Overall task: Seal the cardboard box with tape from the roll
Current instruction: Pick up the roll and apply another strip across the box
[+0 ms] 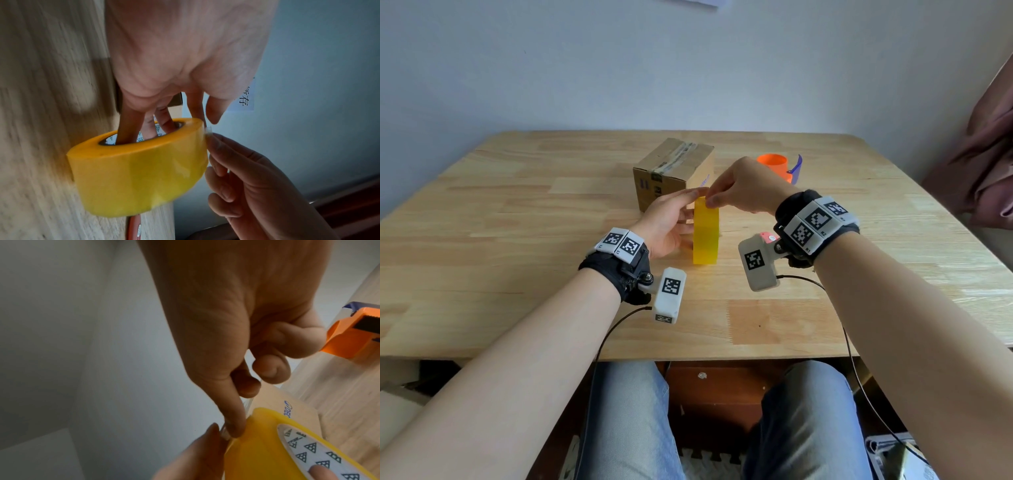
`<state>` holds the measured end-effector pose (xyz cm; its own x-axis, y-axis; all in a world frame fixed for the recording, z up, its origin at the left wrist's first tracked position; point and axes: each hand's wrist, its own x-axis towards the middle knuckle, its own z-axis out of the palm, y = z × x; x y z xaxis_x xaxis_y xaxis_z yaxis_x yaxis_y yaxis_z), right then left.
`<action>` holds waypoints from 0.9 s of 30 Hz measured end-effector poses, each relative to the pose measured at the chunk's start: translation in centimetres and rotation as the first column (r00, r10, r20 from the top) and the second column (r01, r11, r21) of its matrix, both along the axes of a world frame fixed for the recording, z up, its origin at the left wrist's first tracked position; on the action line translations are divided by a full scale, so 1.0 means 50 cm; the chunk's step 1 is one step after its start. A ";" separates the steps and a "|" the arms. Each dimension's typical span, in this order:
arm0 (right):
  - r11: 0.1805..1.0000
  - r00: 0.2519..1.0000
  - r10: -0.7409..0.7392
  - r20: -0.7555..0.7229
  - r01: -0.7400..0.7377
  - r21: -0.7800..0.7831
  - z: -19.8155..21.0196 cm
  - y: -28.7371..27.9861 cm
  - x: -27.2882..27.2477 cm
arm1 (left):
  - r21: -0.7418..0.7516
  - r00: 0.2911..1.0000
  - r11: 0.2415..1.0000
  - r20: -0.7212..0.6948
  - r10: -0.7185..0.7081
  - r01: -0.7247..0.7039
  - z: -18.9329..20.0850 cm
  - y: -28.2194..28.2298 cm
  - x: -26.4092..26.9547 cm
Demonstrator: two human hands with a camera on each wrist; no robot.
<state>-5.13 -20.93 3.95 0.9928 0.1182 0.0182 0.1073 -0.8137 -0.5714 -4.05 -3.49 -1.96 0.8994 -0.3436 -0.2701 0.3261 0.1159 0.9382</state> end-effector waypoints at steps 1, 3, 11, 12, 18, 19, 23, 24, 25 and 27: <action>1.000 1.000 -0.005 -0.005 0.005 -0.010 0.000 0.001 0.001 | -0.002 1.000 1.000 0.001 -0.010 0.010 0.001 0.002 -0.001; 1.000 0.999 -0.004 -0.034 0.003 -0.030 0.003 0.001 0.002 | 0.016 0.999 0.999 0.032 -0.029 0.028 0.001 0.004 -0.002; 0.998 0.995 -0.069 -0.071 0.069 0.003 -0.002 0.000 0.013 | 0.042 0.999 0.999 0.042 0.004 -0.005 -0.007 0.005 -0.003; 0.995 0.993 -0.084 -0.083 0.088 0.036 -0.004 -0.001 0.012 | 0.050 0.999 0.999 0.044 0.000 -0.002 -0.006 0.005 -0.003; 0.964 0.947 -0.180 -0.266 0.224 0.144 -0.030 -0.006 0.025 | 0.070 0.999 0.997 0.016 0.044 -0.045 -0.001 -0.006 0.001; 0.956 0.928 -0.190 -0.320 0.249 0.153 -0.034 -0.008 0.026 | 0.069 0.999 0.997 -0.005 0.045 -0.044 -0.002 -0.006 0.002; 0.932 0.831 -0.138 -0.539 0.293 0.213 -0.049 -0.022 0.027 | 0.068 0.997 0.997 -0.074 -0.033 0.038 0.000 0.002 0.008; 0.926 0.818 -0.117 -0.564 0.295 0.235 -0.056 -0.022 0.027 | 0.075 0.994 0.995 -0.093 -0.054 0.061 0.000 0.004 0.010; 0.917 0.814 -0.101 -0.572 0.299 0.264 -0.063 -0.020 0.029 | 0.087 0.991 0.993 -0.111 -0.071 0.080 0.001 0.005 0.011; 0.893 0.821 -0.079 -0.566 0.311 0.326 -0.070 -0.014 0.026 | 0.111 0.988 0.990 -0.140 -0.070 0.086 0.003 0.007 0.012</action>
